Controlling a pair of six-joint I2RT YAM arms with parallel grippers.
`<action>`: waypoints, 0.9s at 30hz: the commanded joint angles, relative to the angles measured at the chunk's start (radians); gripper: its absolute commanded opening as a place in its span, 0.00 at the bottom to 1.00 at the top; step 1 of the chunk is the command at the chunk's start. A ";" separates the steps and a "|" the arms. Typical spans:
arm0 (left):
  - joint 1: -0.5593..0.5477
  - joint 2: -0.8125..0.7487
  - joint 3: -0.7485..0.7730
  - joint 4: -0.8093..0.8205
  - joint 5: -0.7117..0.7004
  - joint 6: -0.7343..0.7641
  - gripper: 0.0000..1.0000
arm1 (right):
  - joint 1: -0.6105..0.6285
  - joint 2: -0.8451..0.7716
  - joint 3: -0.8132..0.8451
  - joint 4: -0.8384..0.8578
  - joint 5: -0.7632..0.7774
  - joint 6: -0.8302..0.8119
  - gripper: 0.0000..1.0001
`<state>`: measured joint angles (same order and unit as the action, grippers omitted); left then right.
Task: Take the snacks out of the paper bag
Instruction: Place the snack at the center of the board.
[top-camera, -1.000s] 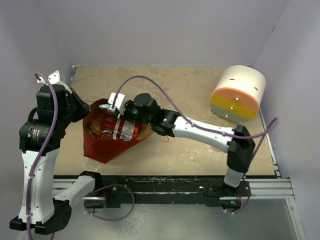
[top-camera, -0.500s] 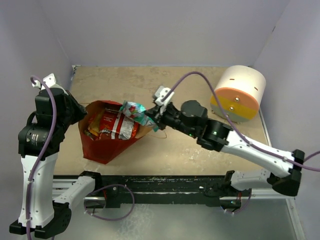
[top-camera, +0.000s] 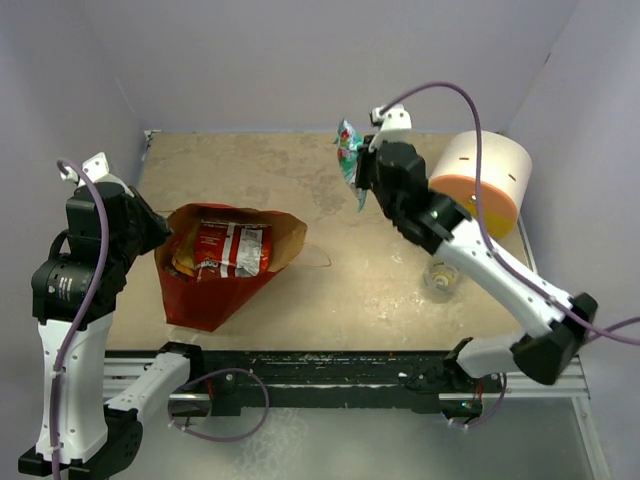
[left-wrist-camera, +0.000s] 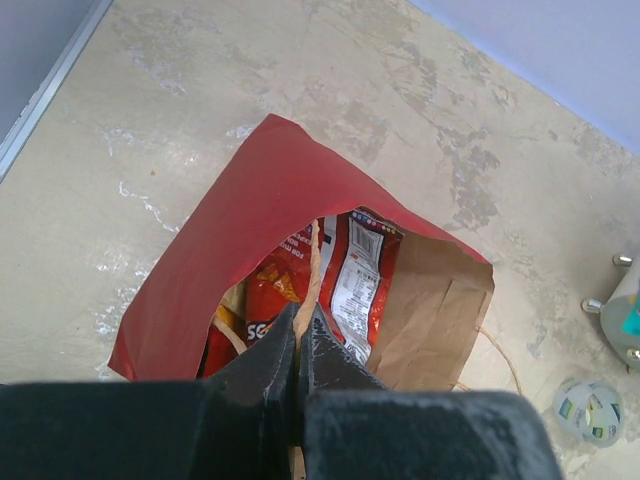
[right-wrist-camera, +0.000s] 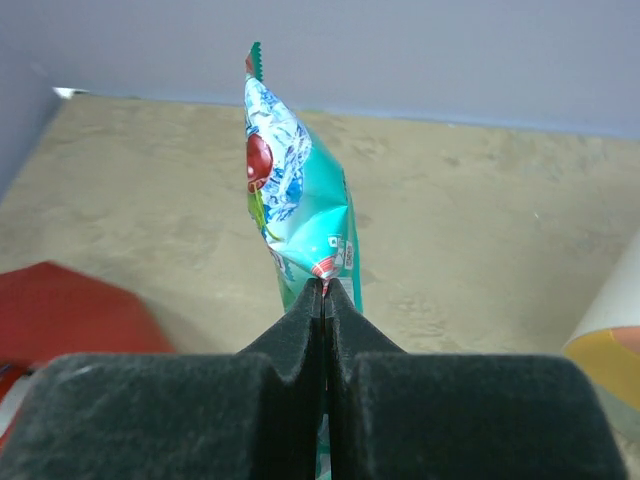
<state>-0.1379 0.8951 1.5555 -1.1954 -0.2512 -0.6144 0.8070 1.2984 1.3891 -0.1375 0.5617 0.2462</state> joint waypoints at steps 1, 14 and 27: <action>0.001 -0.002 0.007 0.047 0.040 0.041 0.01 | -0.135 0.142 0.124 -0.065 -0.148 0.129 0.00; 0.001 0.006 0.043 0.035 0.104 0.156 0.00 | -0.314 0.563 0.255 0.110 -0.383 0.309 0.00; 0.001 0.025 0.092 0.010 0.091 0.225 0.00 | -0.473 0.783 0.431 -0.060 -0.480 0.175 0.28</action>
<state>-0.1379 0.9337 1.6108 -1.2156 -0.1642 -0.4198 0.3553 2.0964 1.6909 -0.0868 0.0090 0.5636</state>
